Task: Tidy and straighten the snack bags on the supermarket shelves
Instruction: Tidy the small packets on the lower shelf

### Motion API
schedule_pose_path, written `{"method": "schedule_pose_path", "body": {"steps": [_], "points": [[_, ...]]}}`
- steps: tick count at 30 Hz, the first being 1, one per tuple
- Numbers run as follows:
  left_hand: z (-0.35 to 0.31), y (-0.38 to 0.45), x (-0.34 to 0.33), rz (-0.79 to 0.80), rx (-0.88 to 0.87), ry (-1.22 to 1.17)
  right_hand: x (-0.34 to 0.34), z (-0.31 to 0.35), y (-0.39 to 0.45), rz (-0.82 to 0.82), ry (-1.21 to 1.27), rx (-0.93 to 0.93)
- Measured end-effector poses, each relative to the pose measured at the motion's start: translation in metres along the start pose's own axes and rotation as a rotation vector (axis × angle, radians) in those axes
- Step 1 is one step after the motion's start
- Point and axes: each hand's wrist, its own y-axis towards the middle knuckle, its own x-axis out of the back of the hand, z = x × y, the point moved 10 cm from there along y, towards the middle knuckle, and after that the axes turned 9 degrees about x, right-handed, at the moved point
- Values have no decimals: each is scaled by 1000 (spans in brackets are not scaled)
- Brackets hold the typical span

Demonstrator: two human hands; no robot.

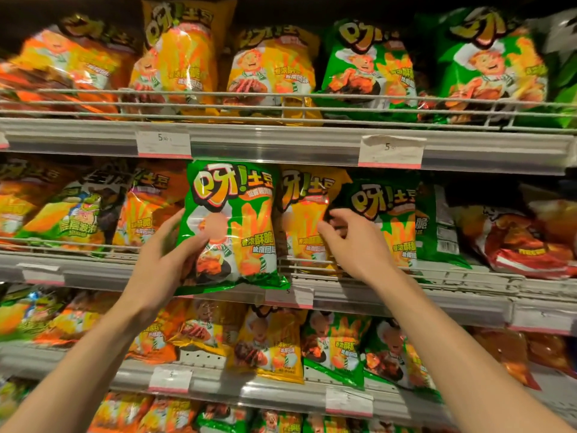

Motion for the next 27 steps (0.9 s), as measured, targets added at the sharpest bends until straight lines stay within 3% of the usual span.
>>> {"method": "schedule_pose_path", "body": {"steps": [2,4,7,12,16,21,23,27], "points": [[-1,-2,-6,8,-12,-4,39,-4,-9,-207,-147,80],[0,-3,-14,14,-18,-7,69,-27,-20,-303,-323,17],[4,-4,-23,18,-36,11,70,-77,-31,-139,-302,-223],[1,-8,-33,1,-36,26,41,-76,-27,14,-247,-151],[0,-16,-36,-24,-45,49,52,-79,-28,-40,-223,-143],[7,-33,-52,3,-8,82,81,-54,-46,-285,-149,21],[10,-38,-62,23,-1,99,79,-46,-49,-232,-30,20],[3,-47,-98,105,-22,103,53,-32,-59,33,292,-54]]}}
